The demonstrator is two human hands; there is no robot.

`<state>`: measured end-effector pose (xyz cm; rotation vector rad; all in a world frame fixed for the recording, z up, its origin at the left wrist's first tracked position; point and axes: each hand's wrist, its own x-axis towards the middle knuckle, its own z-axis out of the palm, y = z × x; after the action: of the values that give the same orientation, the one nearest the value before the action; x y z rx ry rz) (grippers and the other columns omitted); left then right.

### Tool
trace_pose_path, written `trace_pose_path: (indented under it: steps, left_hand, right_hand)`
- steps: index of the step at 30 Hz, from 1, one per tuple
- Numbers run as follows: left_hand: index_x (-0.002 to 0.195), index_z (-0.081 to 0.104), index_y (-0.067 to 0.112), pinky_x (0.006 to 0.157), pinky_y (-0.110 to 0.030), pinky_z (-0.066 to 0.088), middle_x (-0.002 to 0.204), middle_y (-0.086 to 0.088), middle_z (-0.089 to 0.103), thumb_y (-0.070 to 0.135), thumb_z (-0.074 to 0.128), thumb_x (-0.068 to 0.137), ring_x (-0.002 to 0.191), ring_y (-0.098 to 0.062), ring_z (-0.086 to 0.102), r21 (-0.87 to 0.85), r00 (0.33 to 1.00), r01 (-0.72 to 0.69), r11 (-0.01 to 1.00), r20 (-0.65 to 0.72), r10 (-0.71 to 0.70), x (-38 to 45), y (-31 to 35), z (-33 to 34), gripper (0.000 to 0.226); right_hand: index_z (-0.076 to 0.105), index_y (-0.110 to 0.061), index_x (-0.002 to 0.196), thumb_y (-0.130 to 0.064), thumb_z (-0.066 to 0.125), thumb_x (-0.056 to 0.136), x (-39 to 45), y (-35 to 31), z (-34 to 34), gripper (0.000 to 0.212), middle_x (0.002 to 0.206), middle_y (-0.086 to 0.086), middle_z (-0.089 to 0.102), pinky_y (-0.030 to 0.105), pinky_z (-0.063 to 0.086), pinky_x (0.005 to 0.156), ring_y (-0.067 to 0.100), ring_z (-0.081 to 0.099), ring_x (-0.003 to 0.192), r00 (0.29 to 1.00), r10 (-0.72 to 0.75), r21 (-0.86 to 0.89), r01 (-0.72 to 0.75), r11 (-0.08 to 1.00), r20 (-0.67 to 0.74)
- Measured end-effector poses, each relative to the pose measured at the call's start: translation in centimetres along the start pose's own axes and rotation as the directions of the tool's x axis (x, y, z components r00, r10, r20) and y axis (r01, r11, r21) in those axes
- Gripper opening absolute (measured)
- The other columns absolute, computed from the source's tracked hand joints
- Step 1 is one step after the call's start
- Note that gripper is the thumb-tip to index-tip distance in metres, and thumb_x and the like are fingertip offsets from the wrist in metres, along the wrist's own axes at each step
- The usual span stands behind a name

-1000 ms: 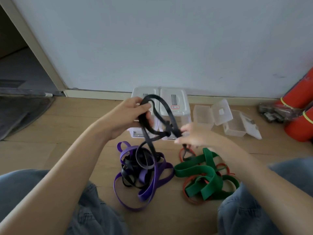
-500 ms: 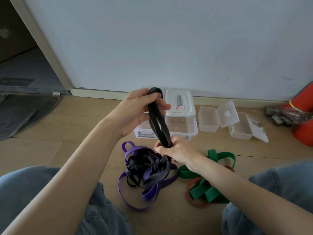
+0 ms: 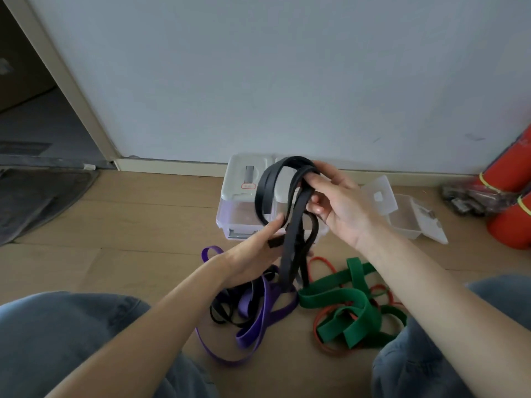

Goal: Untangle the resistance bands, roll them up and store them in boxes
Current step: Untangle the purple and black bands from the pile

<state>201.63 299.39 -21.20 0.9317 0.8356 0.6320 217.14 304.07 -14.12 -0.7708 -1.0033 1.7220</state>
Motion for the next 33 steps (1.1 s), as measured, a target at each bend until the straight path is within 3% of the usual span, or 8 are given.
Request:
trace_pose_path:
  steps: [5, 8, 11, 17, 22, 26, 30, 33]
  left_hand:
    - [0.108, 0.054, 0.01, 0.082, -0.029, 0.051, 0.086, -0.002, 0.062, 0.073, 0.04, 0.076, 0.086, -0.02, 0.064, 0.24, 0.978, 0.21, 0.948, -0.058, -0.202, -1.8, 3.2, -2.9, 0.072]
    - [0.102, 0.059, 0.014, 0.075, -0.022, 0.049, 0.073, 0.003, 0.063, 0.071, 0.039, 0.076, 0.073, -0.009, 0.064, 0.655, 0.919, 0.393, 0.646, -0.25, -0.306, -3.7, 7.1, -6.0, 0.066]
    - [0.097, 0.059, 0.013, 0.065, -0.019, 0.049, 0.075, 0.002, 0.058, 0.045, 0.05, 0.092, 0.066, -0.008, 0.056, 0.76, 0.857, 0.507, 0.407, -0.391, -0.336, -5.9, 9.2, -10.7, 0.034]
    - [0.084, 0.057, 0.01, 0.045, -0.019, 0.038, 0.065, 0.0, 0.047, 0.026, 0.048, 0.097, 0.049, -0.009, 0.043, 0.554, 0.773, 0.605, 0.572, -0.58, -0.256, -8.6, 6.9, -19.6, 0.023]
    - [0.075, 0.055, 0.004, 0.038, -0.018, 0.034, 0.06, -0.005, 0.045, 0.019, 0.049, 0.097, 0.047, -0.014, 0.039, 0.251, 0.614, 0.547, 0.798, -0.769, -0.179, -8.2, -0.2, -25.8, 0.027]
    - [0.075, 0.056, 0.004, 0.055, -0.025, 0.046, 0.067, -0.012, 0.055, 0.01, 0.047, 0.096, 0.059, -0.022, 0.051, 0.051, 0.522, 0.392, 0.918, -0.835, -0.176, -7.4, -5.1, -29.4, 0.024]
    - [0.095, 0.062, 0.007, 0.082, -0.035, 0.047, 0.102, -0.016, 0.062, 0.005, 0.046, 0.093, 0.095, -0.027, 0.058, -0.061, 0.475, 0.356, 0.933, -0.847, -0.237, -6.7, -9.6, -32.9, 0.016]
    - [0.098, 0.065, 0.003, 0.081, -0.032, 0.044, 0.105, -0.018, 0.062, 0.007, 0.046, 0.092, 0.099, -0.03, 0.056, 0.017, 0.371, 0.633, 0.774, -0.884, -0.284, -7.4, -13.6, -35.1, 0.02]
  right_hand:
    - [0.067, -0.016, 0.086, -0.003, 0.048, 0.094, 0.7, 0.1, -1.0, 0.024, 0.064, 0.0, 0.064, 0.016, 0.036, 0.039, 0.006, 0.045, 0.043, 0.992, -0.08, -0.203, 0.059, 0.977, -0.097]
    - [0.064, -0.015, 0.089, -0.006, 0.047, 0.096, 1.6, 1.0, -0.7, 0.02, 0.068, 0.002, 0.061, 0.017, 0.036, 0.039, 0.007, 0.044, 0.042, 0.983, -0.103, -0.319, 0.05, 0.946, -0.15]
    - [0.062, -0.012, 0.088, -0.007, 0.045, 0.097, 3.5, 3.0, 0.5, 0.02, 0.07, 0.004, 0.057, 0.017, 0.034, 0.037, 0.006, 0.04, 0.041, 0.983, -0.069, -0.412, -0.007, 0.911, -0.169]
    - [0.059, -0.009, 0.105, -0.003, 0.039, 0.097, 9.5, 11.3, 5.9, 0.022, 0.072, 0.006, 0.057, 0.018, 0.036, 0.038, 0.007, 0.039, 0.04, 0.987, 0.104, -0.548, -0.154, 0.822, -0.122]
    - [0.047, -0.01, 0.108, -0.008, 0.04, 0.098, 14.5, 19.6, 10.9, 0.013, 0.075, 0.004, 0.054, 0.015, 0.039, 0.038, 0.01, 0.043, 0.047, 0.945, 0.296, -0.543, -0.322, 0.775, -0.137]
    - [0.04, -0.017, 0.123, -0.008, 0.041, 0.097, 16.2, 26.5, 13.3, 0.027, 0.09, 0.007, 0.056, 0.024, 0.045, 0.05, 0.013, 0.048, 0.056, 0.949, 0.309, -0.63, -0.276, 0.726, -0.06]
    - [0.039, -0.02, 0.134, -0.008, 0.044, 0.094, 14.6, 33.9, 13.0, 0.042, 0.123, 0.012, 0.056, 0.044, 0.05, 0.087, 0.031, 0.059, 0.103, 0.859, 0.494, -0.824, -0.18, 0.538, 0.135]
    - [0.045, -0.016, 0.136, -0.006, 0.045, 0.093, 12.9, 38.1, 11.5, 0.044, 0.153, 0.006, 0.023, 0.032, 0.03, 0.109, 0.026, 0.032, 0.137, 0.686, 0.706, -0.943, -0.091, 0.321, 0.174]
